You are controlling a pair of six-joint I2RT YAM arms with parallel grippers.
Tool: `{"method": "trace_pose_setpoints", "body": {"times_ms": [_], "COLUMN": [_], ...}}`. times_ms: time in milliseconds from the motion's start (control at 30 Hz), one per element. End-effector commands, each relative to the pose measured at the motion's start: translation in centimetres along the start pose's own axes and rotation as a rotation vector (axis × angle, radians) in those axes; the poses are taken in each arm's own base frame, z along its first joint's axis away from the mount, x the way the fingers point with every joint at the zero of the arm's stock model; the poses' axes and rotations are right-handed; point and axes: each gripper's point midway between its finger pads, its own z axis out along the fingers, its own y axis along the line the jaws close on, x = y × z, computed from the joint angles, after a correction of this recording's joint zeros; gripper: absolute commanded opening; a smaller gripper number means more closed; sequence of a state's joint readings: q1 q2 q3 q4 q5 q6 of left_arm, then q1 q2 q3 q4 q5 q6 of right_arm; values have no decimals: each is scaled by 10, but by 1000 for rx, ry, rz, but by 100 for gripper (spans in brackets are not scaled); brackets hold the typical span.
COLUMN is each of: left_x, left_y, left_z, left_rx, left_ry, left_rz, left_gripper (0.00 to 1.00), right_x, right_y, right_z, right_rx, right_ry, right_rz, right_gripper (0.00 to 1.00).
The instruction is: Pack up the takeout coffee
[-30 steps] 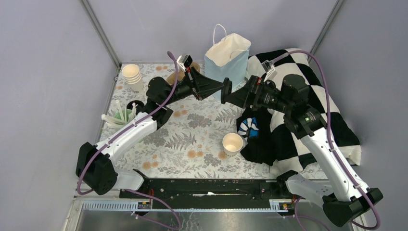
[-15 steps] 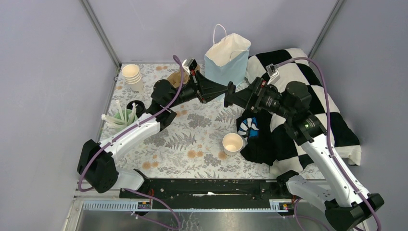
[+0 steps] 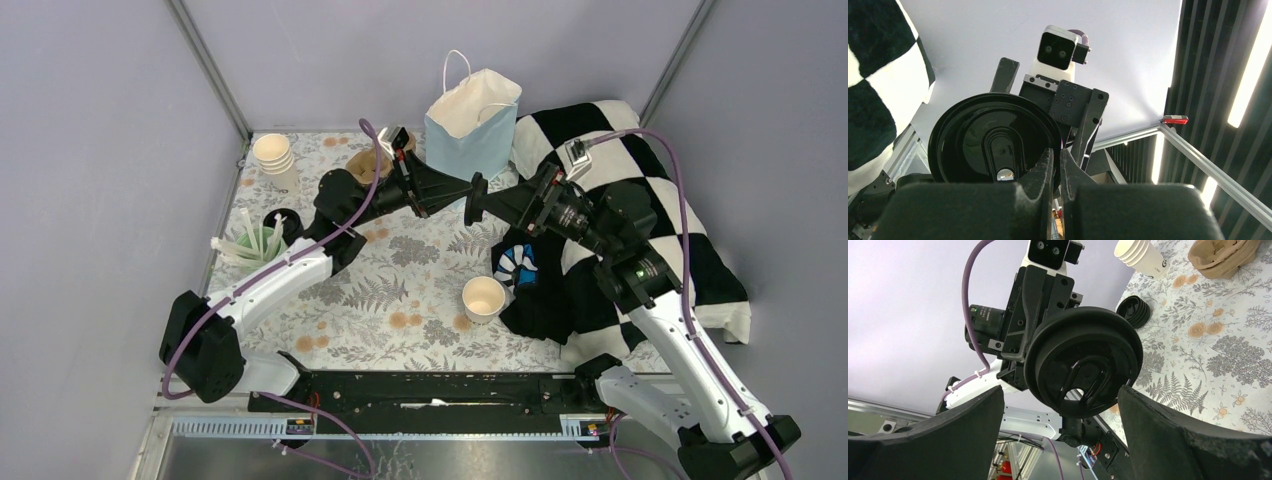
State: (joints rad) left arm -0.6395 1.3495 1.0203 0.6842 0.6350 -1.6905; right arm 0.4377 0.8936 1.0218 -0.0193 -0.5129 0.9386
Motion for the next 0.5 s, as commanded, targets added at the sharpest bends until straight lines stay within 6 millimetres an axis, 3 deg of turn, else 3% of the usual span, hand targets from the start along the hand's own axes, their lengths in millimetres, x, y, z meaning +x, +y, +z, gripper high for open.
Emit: {"method": "trace_pose_setpoints", "body": {"times_ms": [0,200,467], "left_x": [8,9,11], "left_y": [-35,-35,-36], "left_z": [-6,-9,-9], "left_rx": [109,116,134], "left_ry": [0,-2,6], "left_rz": [62,55,42], "left_gripper": [7,6,6], "right_x": [-12,-8,-9], "right_y": [7,-1,2], "right_z": [3,4,9], "right_rx": [-39,-26,-62], "right_ry": [-45,-42,-31], "right_rz": [2,18,37], "right_gripper": [90,99,91]}}
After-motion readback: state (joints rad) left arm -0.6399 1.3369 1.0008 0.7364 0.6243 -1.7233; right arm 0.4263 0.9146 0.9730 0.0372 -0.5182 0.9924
